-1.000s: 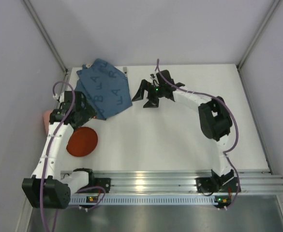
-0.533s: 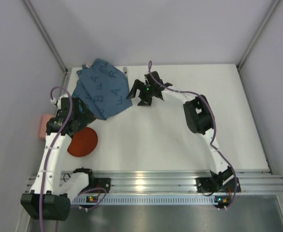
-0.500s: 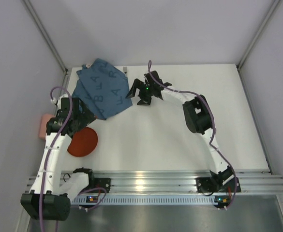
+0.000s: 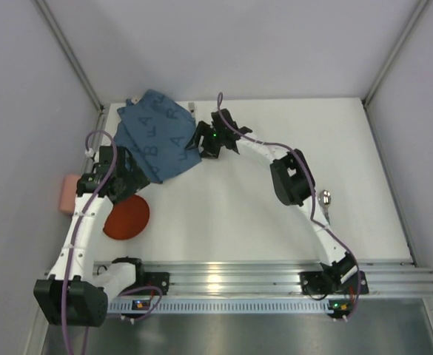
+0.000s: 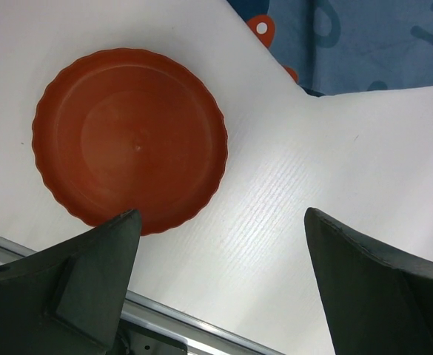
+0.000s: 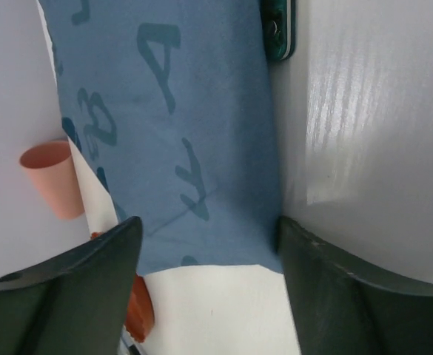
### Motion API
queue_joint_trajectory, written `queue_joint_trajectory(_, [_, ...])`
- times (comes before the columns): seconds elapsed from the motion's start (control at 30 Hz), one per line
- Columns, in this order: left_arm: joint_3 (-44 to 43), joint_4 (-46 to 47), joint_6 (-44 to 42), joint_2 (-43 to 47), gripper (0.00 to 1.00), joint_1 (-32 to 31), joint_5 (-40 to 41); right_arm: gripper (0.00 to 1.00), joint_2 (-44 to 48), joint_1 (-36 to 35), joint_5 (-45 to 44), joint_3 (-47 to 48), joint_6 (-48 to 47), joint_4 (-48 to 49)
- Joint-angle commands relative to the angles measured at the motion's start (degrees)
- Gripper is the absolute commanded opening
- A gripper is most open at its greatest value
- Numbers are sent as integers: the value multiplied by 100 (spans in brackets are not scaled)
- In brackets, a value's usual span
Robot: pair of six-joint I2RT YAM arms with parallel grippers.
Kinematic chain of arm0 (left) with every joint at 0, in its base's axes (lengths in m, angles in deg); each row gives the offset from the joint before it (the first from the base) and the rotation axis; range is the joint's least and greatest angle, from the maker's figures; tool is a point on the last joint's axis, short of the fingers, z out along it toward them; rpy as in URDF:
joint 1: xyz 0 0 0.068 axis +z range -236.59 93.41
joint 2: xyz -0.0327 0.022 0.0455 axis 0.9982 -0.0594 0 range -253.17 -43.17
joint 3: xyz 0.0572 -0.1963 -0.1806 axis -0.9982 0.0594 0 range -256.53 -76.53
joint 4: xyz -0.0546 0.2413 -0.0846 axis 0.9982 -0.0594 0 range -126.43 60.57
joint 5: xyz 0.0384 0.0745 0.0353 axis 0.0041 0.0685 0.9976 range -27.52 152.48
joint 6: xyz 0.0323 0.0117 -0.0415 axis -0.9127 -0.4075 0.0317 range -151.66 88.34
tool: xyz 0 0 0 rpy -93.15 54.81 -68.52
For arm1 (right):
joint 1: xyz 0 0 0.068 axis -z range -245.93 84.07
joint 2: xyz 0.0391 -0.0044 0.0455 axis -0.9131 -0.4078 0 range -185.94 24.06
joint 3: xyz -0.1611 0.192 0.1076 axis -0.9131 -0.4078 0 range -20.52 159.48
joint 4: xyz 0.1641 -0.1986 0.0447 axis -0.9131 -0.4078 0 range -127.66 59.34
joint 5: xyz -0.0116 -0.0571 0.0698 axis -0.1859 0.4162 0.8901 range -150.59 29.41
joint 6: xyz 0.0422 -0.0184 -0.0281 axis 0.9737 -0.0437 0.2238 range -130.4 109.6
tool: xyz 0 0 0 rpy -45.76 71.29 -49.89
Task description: Set the dinner table for one person
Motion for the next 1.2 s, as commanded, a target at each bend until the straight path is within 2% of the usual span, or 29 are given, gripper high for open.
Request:
queue_joint_trajectory(0.0, [21, 282, -34, -133, 97, -9, -205, 70, -314, -167, -69, 416, 163, -177])
queue_joint_trajectory(0.1, [65, 353, -25, -212, 97, -9, -284, 57, -402, -176, 89, 583, 286, -142])
queue_joint_trajectory(0.2, [109, 414, -60, -222, 96, -9, -284, 23, -384, -167, 283, 636, 286, -115])
queue_joint_trajectory(0.23, [109, 423, -60, -239, 97, -9, -284, 5, -349, -158, 344, 610, 242, -115])
queue_joint_trajectory(0.27, [74, 414, -69, -248, 97, -9, -284, 0, -219, -123, 362, 583, 225, -115])
queue_joint_trajectory(0.53, [47, 651, -174, -345, 97, -18, -424, 0, 1354, 413, 99, 407, -284, -168])
queue_joint_trajectory(0.6, [-14, 687, -183, -450, 96, -26, -486, 0, 2057, 553, -208, 407, -757, -816])
queue_joint_trajectory(0.7, [-102, 757, -192, -599, 97, -70, -530, 0, 3181, 598, -1410, 154, -1564, -2064])
queue_joint_trajectory(0.73, [-102, 783, -209, -617, 97, -79, -539, 0, 3497, 502, -2066, -317, -1734, -2284])
queue_joint_trajectory(0.77, [-85, 862, -218, -669, 96, -88, -556, 0, 4118, 431, -2264, -661, -1892, -2504])
queue_joint_trajectory(0.8, [-76, 897, -227, -696, 96, -105, -565, 20, 4394, 335, -2431, -1039, -2233, -2506])
queue_joint_trajectory(0.83, [-32, 933, -236, -731, 96, -114, -583, 58, 4780, 151, -2276, -1774, -2428, -2541])
queue_joint_trajectory(0.87, [-32, 985, -236, -766, 96, -123, -583, 99, 4888, 45, -2248, -2077, -2613, -2663])
queue_joint_trajectory(0.93, [-58, 1021, -192, -915, 97, -149, -653, 100, 5003, -149, -2544, -3025, -2878, -3005])
queue_joint_trajectory(1.07, [-190, 1170, -148, -1196, 96, -482, -750, 100, 5354, 96, -2757, -4547, -2414, -3174])
queue_joint_trajectory(1.17, [-549, 1284, -218, -1670, 98, -1430, -462, 100, 5574, 333, -2872, -4918, -2351, -3095])
